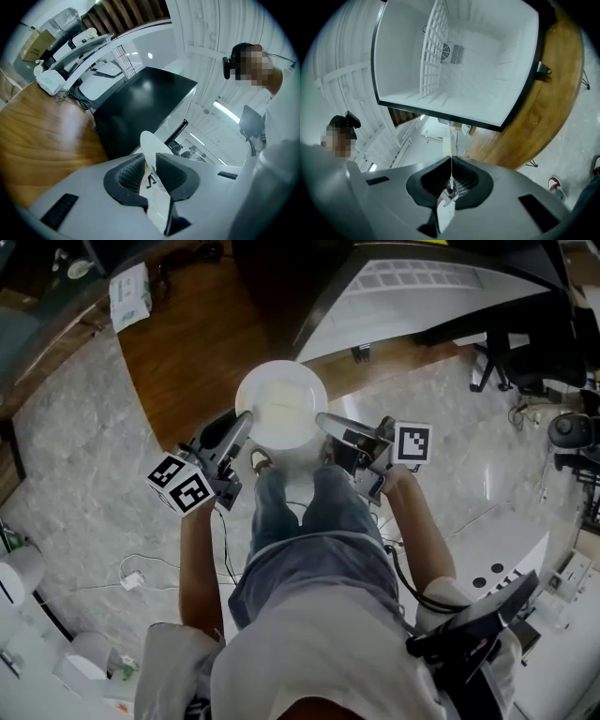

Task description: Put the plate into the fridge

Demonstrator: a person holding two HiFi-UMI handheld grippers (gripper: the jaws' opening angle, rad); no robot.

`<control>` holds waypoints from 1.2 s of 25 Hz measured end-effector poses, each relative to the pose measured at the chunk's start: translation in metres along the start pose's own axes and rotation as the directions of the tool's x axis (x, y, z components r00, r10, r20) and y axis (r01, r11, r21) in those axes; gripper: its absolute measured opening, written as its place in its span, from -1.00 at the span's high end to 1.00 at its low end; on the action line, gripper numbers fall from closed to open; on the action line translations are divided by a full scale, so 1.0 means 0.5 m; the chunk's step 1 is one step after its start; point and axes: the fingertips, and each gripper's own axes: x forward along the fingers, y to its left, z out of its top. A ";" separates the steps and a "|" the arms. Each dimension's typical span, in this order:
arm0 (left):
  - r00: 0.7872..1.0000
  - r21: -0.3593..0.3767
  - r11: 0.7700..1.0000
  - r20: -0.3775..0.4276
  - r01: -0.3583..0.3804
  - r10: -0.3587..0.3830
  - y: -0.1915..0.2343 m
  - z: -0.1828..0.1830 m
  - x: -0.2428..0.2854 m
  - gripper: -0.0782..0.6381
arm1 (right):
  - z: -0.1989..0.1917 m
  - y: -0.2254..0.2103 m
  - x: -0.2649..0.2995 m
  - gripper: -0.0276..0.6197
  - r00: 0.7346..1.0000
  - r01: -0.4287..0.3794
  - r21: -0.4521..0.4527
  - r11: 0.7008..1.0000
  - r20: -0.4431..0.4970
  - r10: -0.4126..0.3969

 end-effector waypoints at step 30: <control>0.954 0.318 0.921 0.265 -0.224 0.140 -0.700 0.110 0.837 0.55 | 0.635 0.253 -0.859 0.85 0.995 -0.085 -0.179 0.980 0.045 0.094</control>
